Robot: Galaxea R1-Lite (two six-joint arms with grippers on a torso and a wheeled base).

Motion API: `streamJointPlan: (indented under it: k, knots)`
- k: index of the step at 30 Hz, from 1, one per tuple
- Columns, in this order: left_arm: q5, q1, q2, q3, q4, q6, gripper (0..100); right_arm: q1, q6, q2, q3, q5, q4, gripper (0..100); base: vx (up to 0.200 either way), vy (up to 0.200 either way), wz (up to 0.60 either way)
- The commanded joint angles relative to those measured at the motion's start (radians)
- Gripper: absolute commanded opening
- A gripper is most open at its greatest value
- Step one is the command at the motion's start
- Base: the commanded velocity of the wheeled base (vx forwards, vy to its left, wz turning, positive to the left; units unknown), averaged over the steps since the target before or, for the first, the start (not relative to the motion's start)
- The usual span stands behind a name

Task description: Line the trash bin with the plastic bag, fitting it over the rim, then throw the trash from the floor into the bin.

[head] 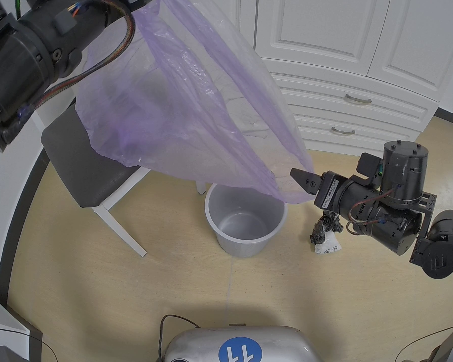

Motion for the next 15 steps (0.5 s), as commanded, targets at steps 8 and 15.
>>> streamJointPlan:
  k: [8,15]
  knots:
    - [0.001,-0.004,-0.001,-0.007,0.000,-0.002,0,-0.039,0.043,0.094,-0.020,0.041,-0.002,100,0.000,0.000,0.00]
    - [0.001,-0.004,-0.016,-0.007,-0.010,-0.004,0,-0.087,0.203,0.149,-0.026,0.208,-0.028,100,0.000,0.000,0.00]
